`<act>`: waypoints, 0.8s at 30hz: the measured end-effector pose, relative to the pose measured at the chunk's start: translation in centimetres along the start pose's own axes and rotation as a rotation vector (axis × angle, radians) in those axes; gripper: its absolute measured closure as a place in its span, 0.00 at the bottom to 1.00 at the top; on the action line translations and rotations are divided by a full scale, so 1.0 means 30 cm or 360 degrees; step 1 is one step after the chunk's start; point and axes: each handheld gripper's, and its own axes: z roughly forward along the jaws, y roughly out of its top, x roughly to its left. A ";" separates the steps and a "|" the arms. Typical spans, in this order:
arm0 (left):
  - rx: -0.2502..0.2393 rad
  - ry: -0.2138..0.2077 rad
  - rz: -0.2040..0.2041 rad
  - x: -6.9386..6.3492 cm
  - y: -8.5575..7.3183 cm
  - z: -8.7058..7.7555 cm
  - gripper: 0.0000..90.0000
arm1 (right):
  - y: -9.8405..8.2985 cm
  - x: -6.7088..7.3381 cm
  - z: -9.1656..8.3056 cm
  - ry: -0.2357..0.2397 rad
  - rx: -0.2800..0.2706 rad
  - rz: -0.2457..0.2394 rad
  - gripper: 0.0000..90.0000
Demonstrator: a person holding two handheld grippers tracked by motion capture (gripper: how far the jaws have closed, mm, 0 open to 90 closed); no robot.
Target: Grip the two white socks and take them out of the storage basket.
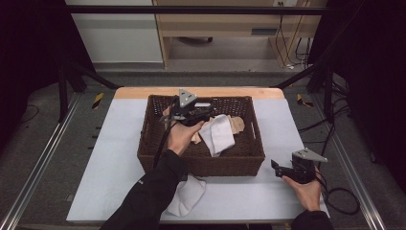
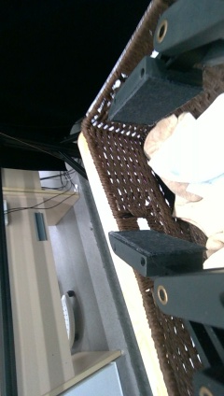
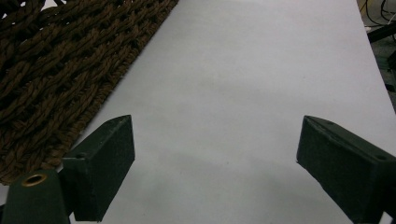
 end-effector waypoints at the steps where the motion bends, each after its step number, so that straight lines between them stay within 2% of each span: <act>1: -0.0001 -0.0001 0.0006 0.001 -0.004 0.012 0.40 | 0.000 0.000 0.000 0.0000 -0.0002 0.0000 0.13; 5: 0.0009 0.0017 -0.0012 0.013 -0.016 0.053 0.40 | 0.000 0.001 -0.001 0.0002 -0.0004 0.0005 0.13; 10: 0.0056 0.0044 -0.0035 0.024 -0.030 0.109 0.40 | 0.000 0.000 0.000 0.0000 -0.0004 0.0004 0.13; 16: 0.0097 0.0036 -0.0047 0.021 -0.054 0.159 0.41 | 0.000 0.000 0.001 0.0003 -0.0001 0.0000 0.13; 21: 0.0137 0.0013 -0.0037 0.018 -0.078 0.194 0.43 | 0.000 0.000 0.001 0.0003 0.0000 -0.0002 0.13; 24: 0.0184 0.0008 -0.0009 0.016 -0.094 0.212 0.44 | 0.000 0.001 0.001 0.0003 -0.0002 0.0001 0.13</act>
